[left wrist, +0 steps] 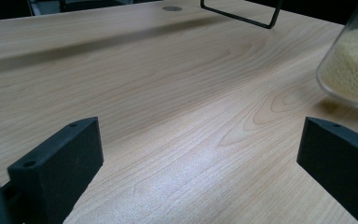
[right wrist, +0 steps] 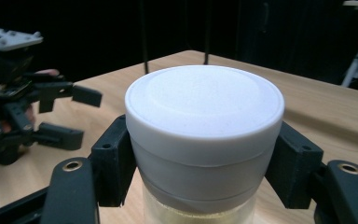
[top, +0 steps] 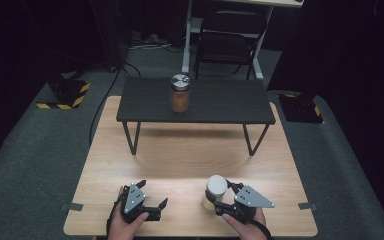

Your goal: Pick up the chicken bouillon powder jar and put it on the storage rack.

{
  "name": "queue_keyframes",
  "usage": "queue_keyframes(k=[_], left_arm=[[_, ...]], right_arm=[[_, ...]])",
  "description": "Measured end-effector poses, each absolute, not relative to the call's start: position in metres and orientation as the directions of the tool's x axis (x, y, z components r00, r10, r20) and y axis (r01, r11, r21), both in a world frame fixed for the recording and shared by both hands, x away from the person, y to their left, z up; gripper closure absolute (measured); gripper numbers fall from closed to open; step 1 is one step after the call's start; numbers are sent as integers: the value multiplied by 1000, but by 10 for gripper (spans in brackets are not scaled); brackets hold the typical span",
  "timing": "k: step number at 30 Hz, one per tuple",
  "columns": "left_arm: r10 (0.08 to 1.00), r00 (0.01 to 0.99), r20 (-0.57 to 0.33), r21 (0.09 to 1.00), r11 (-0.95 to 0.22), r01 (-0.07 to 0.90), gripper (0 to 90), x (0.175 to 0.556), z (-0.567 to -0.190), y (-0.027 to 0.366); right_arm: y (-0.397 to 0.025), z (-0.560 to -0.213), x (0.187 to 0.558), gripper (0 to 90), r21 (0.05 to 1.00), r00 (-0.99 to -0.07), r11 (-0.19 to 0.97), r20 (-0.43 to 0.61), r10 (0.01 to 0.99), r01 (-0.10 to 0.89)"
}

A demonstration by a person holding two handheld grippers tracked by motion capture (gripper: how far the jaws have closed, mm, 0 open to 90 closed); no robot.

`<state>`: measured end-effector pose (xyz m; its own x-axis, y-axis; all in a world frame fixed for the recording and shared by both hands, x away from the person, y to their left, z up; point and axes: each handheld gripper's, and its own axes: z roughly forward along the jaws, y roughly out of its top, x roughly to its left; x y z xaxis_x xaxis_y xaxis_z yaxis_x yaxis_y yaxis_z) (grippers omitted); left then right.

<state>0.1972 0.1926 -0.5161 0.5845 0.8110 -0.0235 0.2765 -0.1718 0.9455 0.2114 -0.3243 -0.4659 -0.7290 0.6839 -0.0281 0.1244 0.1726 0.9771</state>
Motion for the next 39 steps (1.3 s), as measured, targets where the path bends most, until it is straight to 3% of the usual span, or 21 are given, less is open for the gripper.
queue_keyframes(k=[20,39], left_arm=[[811,585,-34,946,-162,279,4,198,-517,194],[810,584,-47,947,-150,284,4,198,-517,196]], right_arm=[[-339,-442,231,338,985,-606,108,-3,795,137],[-340,-404,249,338,990,-565,87,-8,825,114]])
